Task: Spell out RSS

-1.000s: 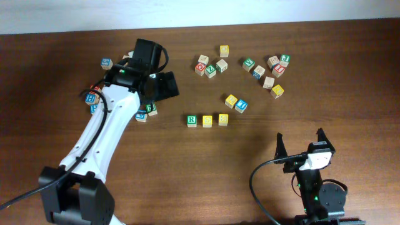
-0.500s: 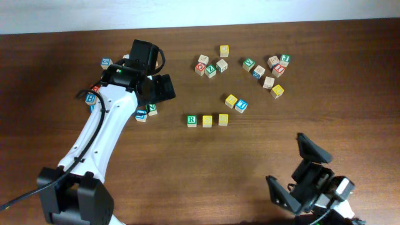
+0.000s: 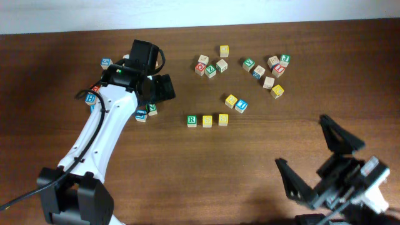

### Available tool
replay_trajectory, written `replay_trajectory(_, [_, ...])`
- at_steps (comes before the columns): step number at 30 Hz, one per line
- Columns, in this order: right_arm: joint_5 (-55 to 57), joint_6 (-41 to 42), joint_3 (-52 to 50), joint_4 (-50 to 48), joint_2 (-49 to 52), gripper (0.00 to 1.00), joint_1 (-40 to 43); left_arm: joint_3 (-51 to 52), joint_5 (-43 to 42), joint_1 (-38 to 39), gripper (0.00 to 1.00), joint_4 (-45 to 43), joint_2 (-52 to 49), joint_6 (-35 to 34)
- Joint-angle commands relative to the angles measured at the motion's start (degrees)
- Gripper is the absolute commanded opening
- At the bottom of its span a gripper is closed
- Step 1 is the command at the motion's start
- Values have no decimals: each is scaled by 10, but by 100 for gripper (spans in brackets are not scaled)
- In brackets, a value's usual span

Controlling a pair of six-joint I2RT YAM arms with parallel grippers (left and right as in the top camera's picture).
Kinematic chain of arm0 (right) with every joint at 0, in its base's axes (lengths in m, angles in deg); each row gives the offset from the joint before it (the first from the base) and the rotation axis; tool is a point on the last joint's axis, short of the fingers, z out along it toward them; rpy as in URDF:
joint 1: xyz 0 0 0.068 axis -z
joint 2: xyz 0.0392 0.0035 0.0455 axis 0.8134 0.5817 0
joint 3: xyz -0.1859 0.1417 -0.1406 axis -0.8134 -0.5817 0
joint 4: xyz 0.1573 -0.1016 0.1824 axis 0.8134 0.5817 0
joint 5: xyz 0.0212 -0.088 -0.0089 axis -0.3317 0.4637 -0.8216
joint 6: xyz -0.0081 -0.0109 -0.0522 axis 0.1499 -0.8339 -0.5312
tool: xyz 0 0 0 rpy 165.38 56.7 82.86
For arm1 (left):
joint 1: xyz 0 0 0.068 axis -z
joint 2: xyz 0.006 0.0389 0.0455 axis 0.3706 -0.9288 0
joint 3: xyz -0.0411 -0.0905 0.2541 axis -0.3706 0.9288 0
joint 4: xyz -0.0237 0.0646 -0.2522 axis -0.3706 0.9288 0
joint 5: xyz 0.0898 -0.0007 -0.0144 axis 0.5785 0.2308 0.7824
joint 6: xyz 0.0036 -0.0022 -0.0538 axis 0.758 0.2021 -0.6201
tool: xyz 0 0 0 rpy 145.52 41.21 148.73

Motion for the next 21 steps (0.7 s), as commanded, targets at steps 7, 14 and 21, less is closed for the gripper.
replay_trajectory(7, [-132, -45, 190, 235, 293, 98, -6, 2, 9, -2, 99, 1, 16, 3])
replay_trajectory(14, [-71, -60, 273, 338, 440, 98, -123, 2, 9, -2, 99, 1, 16, 3])
replay_trajectory(21, [106, -86, 337, 462, 523, 98, -225, 2, 9, -2, 99, 1, 16, 3])
